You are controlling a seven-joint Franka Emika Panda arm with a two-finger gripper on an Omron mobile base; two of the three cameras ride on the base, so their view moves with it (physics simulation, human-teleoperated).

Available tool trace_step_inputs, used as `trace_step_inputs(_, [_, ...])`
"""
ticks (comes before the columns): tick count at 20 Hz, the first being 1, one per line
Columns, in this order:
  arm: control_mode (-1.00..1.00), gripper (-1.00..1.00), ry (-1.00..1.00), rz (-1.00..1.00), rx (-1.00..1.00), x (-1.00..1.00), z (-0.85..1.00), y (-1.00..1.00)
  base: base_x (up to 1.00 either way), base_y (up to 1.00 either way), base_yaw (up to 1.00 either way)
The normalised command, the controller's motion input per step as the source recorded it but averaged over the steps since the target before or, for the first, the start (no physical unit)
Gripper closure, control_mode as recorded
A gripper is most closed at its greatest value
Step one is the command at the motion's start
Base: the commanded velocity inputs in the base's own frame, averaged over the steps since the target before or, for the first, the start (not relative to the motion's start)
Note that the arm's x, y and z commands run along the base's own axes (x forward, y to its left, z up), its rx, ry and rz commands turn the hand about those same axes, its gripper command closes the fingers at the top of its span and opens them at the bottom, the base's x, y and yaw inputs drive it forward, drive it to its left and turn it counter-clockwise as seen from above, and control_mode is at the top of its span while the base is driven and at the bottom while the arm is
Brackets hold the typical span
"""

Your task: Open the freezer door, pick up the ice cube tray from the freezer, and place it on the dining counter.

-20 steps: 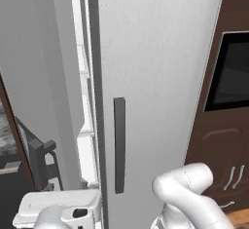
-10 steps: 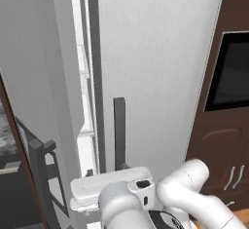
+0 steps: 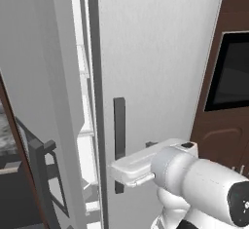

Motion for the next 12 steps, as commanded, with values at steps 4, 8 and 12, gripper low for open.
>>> trace_step_inputs(4, [-1.0, -1.0, -0.06, 0.38, 0.12, 0.11, 0.0, -0.54, 0.0, 0.0, 0.0])
trace_step_inputs(8, [-1.0, -1.0, -0.2, 0.33, 0.09, 0.06, 0.01, -0.43, 0.0, 0.0, 0.0])
trace_step_inputs(12, [-1.0, -1.0, -0.22, 0.31, 0.09, 0.13, 0.0, -0.42, 0.0, 0.0, 0.0])
